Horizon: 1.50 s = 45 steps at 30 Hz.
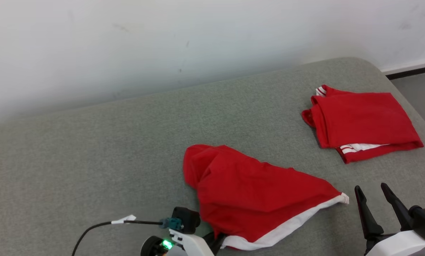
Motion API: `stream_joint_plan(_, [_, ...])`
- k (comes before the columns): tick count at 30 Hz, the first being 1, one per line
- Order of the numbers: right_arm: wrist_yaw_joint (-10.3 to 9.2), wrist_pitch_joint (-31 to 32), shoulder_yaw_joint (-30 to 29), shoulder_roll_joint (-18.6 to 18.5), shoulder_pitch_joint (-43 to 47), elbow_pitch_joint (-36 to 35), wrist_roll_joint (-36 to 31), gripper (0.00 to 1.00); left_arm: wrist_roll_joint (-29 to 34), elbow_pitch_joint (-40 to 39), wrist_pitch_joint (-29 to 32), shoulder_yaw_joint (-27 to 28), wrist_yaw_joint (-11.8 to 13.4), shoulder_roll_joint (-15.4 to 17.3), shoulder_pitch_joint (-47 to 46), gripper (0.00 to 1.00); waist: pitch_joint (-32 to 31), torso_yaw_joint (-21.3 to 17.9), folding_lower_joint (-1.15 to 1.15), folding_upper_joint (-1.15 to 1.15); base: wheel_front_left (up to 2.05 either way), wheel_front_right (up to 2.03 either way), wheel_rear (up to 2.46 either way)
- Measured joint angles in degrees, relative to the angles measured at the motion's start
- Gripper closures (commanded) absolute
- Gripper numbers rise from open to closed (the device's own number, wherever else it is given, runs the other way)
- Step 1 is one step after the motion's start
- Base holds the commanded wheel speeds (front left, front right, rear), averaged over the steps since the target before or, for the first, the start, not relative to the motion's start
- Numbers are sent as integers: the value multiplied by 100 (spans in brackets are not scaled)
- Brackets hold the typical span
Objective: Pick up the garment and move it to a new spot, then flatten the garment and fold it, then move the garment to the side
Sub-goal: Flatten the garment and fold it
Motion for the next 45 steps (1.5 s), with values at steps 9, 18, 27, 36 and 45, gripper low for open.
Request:
stream_joint_plan(9, [0,45,10,-68,112,32,7,0,-137,-294,158,279,453,430,156,100,-365,559,0,0,0,0,0])
stream_joint_plan(18, [0,102,55,-65,171,-9,9,0,-291,-554,372,667,915,864,452,100,-552,914,0,0,0,0,0])
stream_joint_plan(27, [0,119,56,-67,205,-38,25,0,-400,-478,220,877,1047,1065,708,0,-524,936,0,0,0,0,0])
stream_joint_plan(36, [0,146,60,-78,216,-47,29,0,-553,-568,-254,1106,1109,1102,884,0,-602,935,0,0,0,0,0])
stream_joint_plan(45, [0,145,-25,-57,358,-140,16,0,-598,-1334,-948,1503,1366,1404,1290,0,-725,1081,0,0,0,0,0])
